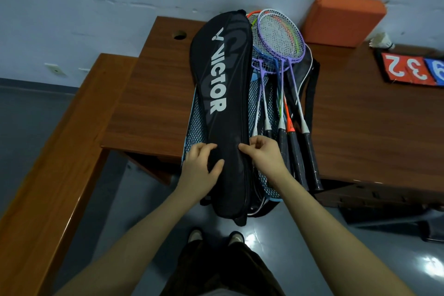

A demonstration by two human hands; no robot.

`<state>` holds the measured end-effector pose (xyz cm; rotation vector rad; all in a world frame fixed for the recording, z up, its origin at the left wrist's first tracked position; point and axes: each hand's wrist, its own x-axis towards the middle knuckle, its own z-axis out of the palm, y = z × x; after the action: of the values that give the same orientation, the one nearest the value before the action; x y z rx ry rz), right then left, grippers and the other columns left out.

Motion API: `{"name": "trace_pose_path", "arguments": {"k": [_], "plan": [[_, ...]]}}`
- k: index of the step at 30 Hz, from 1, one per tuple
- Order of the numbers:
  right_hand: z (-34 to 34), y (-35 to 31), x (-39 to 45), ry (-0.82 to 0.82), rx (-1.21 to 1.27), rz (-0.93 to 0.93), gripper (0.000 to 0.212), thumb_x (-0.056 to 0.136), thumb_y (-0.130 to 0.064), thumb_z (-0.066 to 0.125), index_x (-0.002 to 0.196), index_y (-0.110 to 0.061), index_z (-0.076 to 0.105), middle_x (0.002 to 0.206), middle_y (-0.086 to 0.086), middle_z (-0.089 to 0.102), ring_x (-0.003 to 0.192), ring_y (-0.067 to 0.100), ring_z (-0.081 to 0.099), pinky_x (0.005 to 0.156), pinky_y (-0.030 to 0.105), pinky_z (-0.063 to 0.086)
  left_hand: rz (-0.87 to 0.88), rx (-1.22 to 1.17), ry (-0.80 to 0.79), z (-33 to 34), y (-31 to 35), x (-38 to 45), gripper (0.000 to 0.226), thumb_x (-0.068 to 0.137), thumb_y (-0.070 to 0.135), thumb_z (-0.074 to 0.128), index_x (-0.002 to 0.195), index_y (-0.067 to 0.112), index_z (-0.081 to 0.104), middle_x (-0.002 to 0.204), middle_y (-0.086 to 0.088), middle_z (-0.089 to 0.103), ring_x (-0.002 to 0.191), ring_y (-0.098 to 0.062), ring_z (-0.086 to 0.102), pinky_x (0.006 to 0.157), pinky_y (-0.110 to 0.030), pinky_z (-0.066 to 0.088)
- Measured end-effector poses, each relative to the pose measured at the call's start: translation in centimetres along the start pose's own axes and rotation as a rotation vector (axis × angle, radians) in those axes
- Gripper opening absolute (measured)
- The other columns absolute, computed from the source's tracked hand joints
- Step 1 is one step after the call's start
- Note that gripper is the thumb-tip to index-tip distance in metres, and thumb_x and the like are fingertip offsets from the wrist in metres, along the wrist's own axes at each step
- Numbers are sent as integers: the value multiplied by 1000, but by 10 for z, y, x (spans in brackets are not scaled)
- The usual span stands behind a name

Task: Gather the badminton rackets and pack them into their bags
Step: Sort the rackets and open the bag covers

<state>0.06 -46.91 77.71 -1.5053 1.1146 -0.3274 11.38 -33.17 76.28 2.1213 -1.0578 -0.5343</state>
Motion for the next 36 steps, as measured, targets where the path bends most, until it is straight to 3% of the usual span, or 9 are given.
{"name": "trace_pose_path", "arguments": {"k": [4,7,9,18,24,30,36], "plan": [[-17,12,9,27,-315,-27,15,84,-19,63,83,-6,57,75,5,58,74,22,57,60,28,42,23,125,-54,8,4,17,58,82,47,41,124,9,53,114,-8,55,109,-24,51,95,-45,42],[-28,19,23,17,-481,-22,31,87,-24,61,111,-5,57,104,11,63,101,28,59,82,35,48,3,179,-69,8,14,43,45,91,35,49,129,10,48,122,-6,50,116,-24,44,102,-39,34],[-30,17,34,38,-500,-35,41,87,-28,60,121,-7,52,117,12,59,108,28,56,89,40,48,-8,223,-64,5,20,61,43,92,31,49,130,11,46,125,-5,48,118,-23,40,102,-35,31],[-1,-41,126,158,-495,-149,45,91,-29,56,130,-10,43,127,10,52,110,26,54,83,36,47,-8,131,-50,-23,-1,177,41,93,31,48,130,13,46,125,-9,48,115,-27,48,97,-45,40],[24,-88,211,367,-507,-72,41,90,-25,57,126,-8,45,122,14,54,107,31,55,87,45,48,-45,73,-108,-41,-28,273,45,93,35,48,133,15,41,130,-9,43,118,-28,44,98,-44,41],[30,-111,258,461,-502,-82,40,89,-19,58,126,-7,48,119,13,56,109,28,54,89,41,46,-204,41,-175,-44,-65,329,68,89,41,52,144,19,19,140,-14,27,124,-34,39,101,-48,38],[28,-112,274,466,-408,-84,42,91,-18,56,132,-14,49,122,10,55,108,24,56,93,41,48,-251,-90,-105,-42,-72,351,82,82,41,63,145,20,15,138,-15,28,123,-33,40,103,-43,39]]}}
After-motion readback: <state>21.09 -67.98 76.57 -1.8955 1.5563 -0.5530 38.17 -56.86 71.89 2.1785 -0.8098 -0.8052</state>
